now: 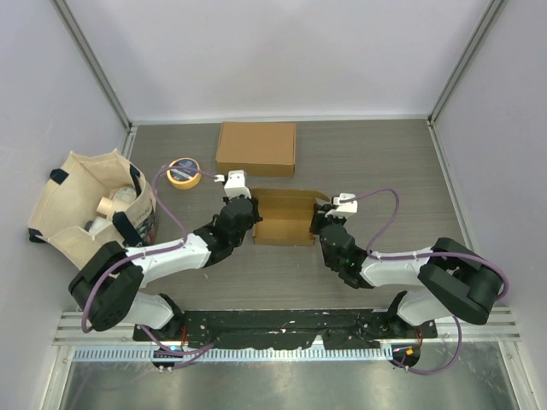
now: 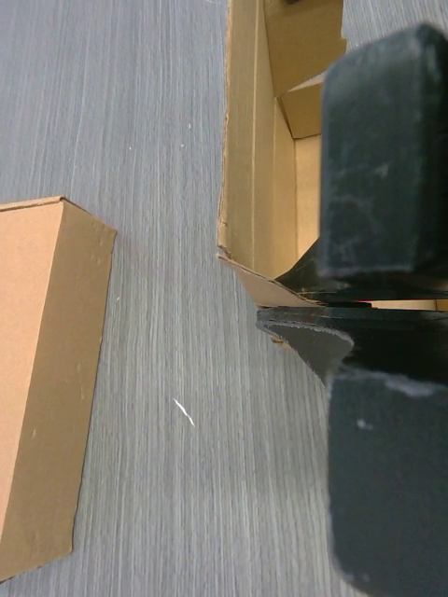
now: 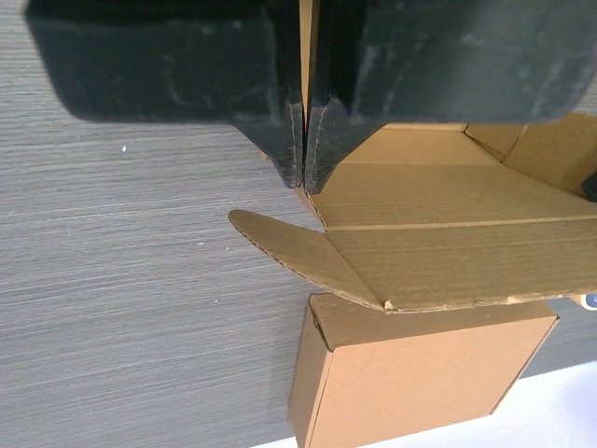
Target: Fold the paper box
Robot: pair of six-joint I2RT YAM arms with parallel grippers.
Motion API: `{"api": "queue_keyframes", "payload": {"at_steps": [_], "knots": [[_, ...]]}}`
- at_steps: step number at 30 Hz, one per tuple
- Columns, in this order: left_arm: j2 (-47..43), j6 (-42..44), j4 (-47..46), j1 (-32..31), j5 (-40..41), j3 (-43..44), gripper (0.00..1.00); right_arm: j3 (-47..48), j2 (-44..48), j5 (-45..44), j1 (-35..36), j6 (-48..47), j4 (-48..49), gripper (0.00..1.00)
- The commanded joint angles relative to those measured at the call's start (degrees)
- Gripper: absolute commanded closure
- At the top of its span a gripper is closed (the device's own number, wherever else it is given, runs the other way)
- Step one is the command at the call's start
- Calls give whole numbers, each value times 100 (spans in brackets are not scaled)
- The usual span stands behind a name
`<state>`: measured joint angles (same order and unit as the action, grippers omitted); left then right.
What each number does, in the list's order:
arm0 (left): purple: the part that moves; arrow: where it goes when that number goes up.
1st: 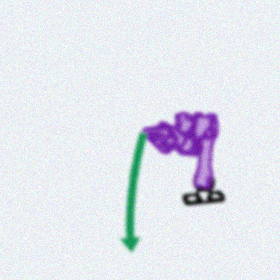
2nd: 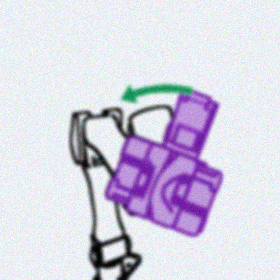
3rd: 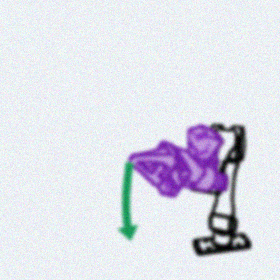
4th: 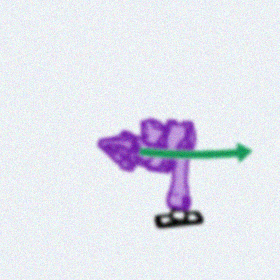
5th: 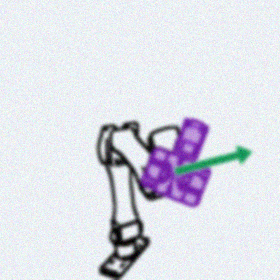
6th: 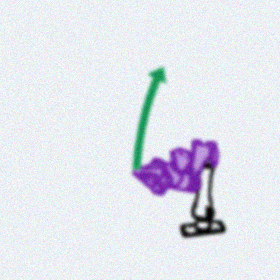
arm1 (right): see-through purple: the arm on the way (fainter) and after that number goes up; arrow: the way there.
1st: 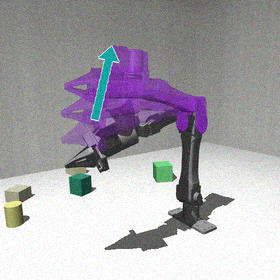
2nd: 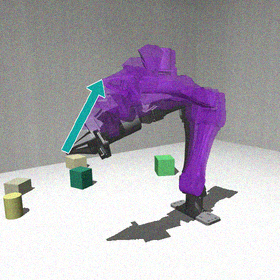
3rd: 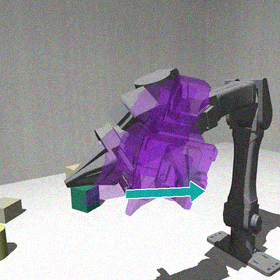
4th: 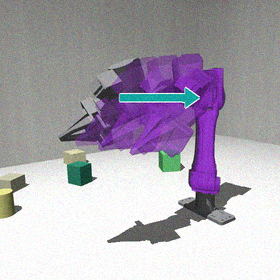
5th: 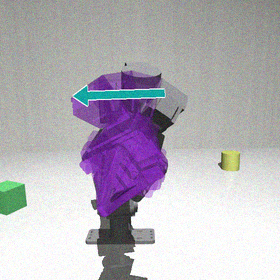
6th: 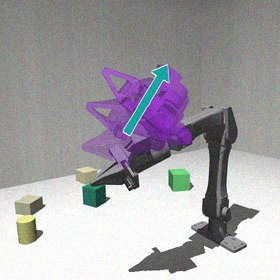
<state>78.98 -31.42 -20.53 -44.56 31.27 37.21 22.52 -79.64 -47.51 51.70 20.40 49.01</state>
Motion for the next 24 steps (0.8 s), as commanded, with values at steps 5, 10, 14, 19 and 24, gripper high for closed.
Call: {"api": "queue_keyframes", "payload": {"at_steps": [5, 10, 14, 19, 24], "knots": [[-32, -277, -364, -299, 1057, -144, 100, -232, -88, -1268, 85, 147, 796, 97], [-102, -374, -319, -396, 1162, -196, 100, 307, -157, -1604, 279, 714, -431, 97], [-93, -400, -399, -536, 1259, -293, 100, -248, -474, -1428, 323, 280, 943, 99], [-41, -839, -486, -651, 1417, -451, 100, -503, -552, -1392, 402, 464, 1031, 99], [82, -936, -513, -853, 1680, -504, 100, -644, -746, -1410, 490, 394, 1418, 99]]}}
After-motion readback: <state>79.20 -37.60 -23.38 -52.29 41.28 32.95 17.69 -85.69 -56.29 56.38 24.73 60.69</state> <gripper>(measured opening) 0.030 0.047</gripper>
